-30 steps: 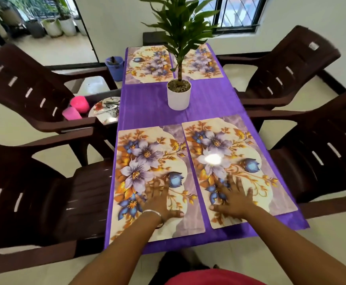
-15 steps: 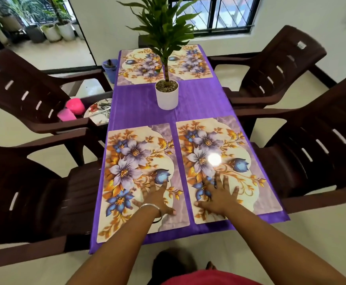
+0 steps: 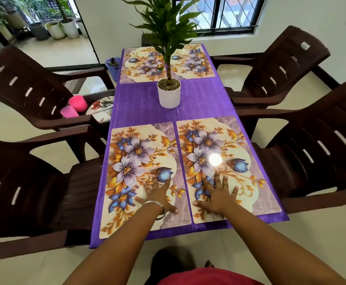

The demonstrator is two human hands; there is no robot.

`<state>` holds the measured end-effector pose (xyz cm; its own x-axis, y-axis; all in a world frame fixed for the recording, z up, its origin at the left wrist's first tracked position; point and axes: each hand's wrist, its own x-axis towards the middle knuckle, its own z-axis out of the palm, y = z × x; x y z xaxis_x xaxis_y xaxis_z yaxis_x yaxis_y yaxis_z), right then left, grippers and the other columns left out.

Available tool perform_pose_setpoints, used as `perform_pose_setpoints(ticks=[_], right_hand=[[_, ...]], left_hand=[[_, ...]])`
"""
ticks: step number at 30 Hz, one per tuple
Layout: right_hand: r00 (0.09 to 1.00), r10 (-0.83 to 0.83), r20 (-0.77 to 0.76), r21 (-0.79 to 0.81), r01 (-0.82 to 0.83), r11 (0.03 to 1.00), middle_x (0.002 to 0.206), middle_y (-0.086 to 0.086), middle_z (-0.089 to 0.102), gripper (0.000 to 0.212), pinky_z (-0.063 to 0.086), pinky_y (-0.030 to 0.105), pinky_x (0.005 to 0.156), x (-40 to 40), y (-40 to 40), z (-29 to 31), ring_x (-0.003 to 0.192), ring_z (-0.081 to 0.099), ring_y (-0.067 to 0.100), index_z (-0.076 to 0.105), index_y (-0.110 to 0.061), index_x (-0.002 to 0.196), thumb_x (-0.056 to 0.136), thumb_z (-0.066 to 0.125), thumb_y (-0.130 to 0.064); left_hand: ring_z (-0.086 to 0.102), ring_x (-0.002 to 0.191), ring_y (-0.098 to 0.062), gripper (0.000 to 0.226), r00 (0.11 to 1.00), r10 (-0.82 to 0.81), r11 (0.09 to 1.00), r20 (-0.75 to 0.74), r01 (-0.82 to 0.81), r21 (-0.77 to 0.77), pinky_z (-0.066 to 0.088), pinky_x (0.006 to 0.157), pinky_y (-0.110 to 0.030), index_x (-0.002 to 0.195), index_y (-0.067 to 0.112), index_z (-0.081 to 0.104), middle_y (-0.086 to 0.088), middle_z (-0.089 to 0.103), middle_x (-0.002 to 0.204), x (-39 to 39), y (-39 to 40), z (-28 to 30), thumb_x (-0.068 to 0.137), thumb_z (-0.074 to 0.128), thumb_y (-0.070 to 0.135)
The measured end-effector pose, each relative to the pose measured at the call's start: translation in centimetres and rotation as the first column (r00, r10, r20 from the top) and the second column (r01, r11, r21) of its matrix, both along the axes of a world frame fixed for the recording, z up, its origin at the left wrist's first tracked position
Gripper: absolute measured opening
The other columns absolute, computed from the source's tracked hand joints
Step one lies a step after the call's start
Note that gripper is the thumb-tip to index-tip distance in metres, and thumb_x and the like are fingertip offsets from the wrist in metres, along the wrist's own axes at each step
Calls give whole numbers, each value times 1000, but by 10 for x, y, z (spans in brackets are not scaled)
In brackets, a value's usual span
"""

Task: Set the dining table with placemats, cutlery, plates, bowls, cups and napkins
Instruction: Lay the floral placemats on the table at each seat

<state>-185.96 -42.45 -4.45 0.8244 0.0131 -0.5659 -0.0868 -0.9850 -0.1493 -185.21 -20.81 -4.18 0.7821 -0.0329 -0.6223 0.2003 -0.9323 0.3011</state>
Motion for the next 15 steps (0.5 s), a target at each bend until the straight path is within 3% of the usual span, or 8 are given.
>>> perform_pose_setpoints(ticks=[5, 9, 15], right_hand=[[1000, -5, -9, 10, 5, 1000, 158, 5, -24, 98, -8, 66, 109, 0, 1, 4, 143, -23, 34, -11, -40, 149, 77, 42, -80], [1000, -4, -10, 15, 4, 1000, 158, 5, -23, 98, -7, 65, 110, -1, 0, 6, 144, -22, 34, -10, -41, 149, 78, 44, -79], [1000, -7, -13, 15, 7, 1000, 158, 4, -23, 98, -7, 65, 110, -1, -1, 4, 144, -22, 33, -11, -42, 149, 77, 45, -79]], left_hand=[[-8, 147, -37, 118, 1000, 8, 1000, -10, -8, -7, 13, 114, -61, 151, 40, 3, -6, -21, 159, 1, 4, -5, 64, 82, 49], [-16, 145, -39, 115, 1000, 3, 1000, -6, -3, -3, 7, 112, -67, 151, 41, 4, -4, -22, 159, 1, 6, -7, 66, 82, 48], [-14, 145, -38, 115, 1000, -16, 1000, 4, 16, -10, 10, 115, -62, 152, 37, 5, -6, -22, 158, 2, 7, -9, 67, 81, 47]])
